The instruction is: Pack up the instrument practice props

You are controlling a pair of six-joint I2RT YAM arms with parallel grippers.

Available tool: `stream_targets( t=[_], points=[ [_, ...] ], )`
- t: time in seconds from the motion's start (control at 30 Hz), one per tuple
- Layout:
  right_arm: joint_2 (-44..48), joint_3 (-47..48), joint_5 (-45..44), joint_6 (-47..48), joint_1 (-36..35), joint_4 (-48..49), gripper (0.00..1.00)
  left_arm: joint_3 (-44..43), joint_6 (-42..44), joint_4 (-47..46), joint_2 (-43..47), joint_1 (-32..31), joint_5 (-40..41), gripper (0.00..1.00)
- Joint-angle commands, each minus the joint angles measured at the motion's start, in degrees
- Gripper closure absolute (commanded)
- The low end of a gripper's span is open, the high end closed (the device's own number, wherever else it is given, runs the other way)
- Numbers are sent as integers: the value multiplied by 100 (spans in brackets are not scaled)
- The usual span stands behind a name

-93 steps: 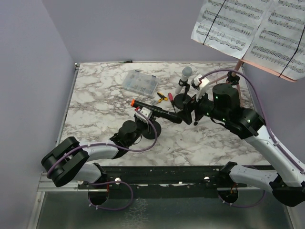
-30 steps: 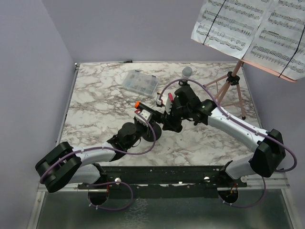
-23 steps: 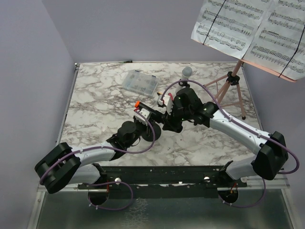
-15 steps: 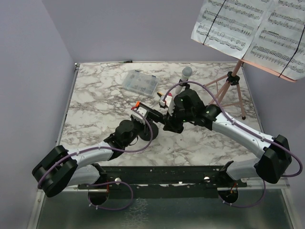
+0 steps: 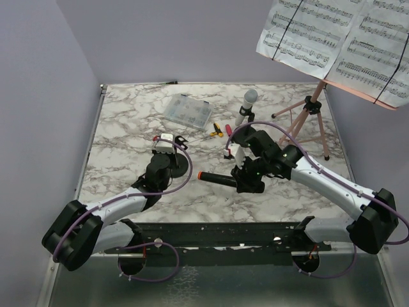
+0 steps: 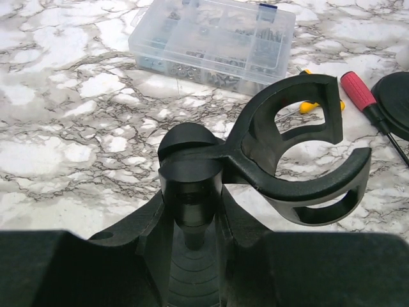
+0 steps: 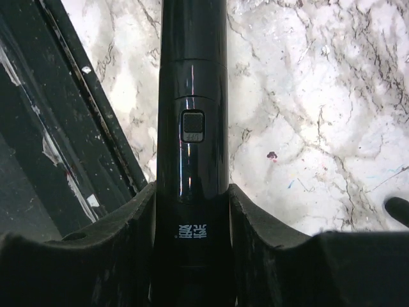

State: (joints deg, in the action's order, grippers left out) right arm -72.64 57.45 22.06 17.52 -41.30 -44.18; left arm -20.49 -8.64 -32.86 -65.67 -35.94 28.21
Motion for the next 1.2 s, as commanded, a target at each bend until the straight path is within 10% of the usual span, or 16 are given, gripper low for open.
stream_targets(
  t=[0.0,0.67,1.17],
  points=[
    [191,-21,17,-56,-19,-190,99,86,-126,192,149,68,387,100],
    [248,80,-30,-124,-21,134,99,-225,-93,696,602,1438,332,100],
    [183,97,161,-193,-19,429,100,-2255,-33,-370,-2199,3199,-1204,100]
  ],
)
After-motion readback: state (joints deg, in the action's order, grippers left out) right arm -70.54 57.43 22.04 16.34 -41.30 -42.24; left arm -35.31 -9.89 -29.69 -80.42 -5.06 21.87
